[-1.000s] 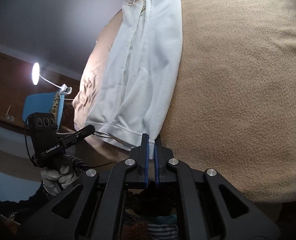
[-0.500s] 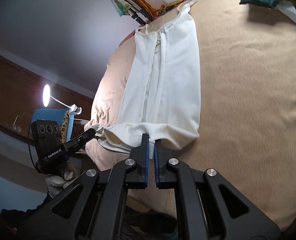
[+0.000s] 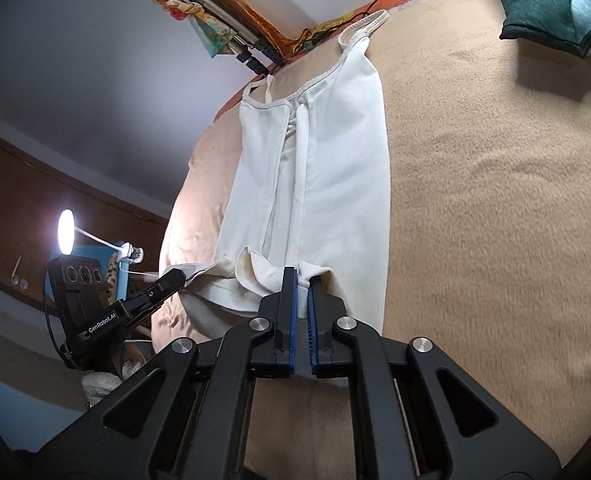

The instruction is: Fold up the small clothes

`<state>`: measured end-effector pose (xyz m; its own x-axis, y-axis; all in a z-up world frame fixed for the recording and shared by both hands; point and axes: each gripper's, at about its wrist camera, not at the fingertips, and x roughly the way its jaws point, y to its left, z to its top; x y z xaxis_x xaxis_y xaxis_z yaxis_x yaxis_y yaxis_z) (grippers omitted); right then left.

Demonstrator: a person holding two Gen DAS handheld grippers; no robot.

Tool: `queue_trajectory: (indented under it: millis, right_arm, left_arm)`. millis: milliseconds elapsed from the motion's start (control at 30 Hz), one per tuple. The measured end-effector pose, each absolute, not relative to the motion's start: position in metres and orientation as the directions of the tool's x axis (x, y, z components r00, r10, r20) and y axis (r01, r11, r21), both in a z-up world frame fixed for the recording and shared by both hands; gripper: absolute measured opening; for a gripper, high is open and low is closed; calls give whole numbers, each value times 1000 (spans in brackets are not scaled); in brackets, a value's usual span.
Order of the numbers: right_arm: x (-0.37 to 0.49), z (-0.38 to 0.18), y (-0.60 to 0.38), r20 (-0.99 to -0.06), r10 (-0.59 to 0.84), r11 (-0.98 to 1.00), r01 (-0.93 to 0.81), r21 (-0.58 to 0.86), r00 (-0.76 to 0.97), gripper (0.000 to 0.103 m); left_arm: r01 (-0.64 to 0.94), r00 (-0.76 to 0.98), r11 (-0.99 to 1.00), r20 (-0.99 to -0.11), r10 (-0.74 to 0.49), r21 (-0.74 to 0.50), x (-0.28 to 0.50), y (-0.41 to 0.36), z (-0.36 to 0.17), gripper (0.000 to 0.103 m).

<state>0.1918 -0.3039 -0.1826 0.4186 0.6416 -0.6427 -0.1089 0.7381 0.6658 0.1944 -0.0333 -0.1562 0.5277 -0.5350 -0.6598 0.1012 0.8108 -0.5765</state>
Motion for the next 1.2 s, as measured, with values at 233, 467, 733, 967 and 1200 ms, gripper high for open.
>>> queue_trajectory:
  millis: [233, 467, 733, 967, 1200]
  right_arm:
    - [211, -190, -300, -657, 622, 755, -102, 648, 426, 5]
    - [219, -188, -297, -702, 572, 799, -94, 594, 425, 15]
    - [185, -157, -265, -706, 520, 854, -307, 420, 480, 17]
    - [176, -190, -245, -805, 450, 883, -325, 338, 387, 17]
    - [157, -194, -253, -811, 446, 881, -344, 325, 377, 17]
  left_arm:
    - [87, 531, 822, -672, -516, -563, 212, -32, -166, 3]
    - [70, 551, 841, -682, -481, -536, 214, -27, -161, 13]
    - [228, 574, 867, -658, -487, -443, 189, -42, -140, 15]
    - [301, 444, 885, -769, -459, -355, 180, -71, -173, 15]
    - [313, 436, 892, -784, -441, -327, 168, -67, -176, 15]
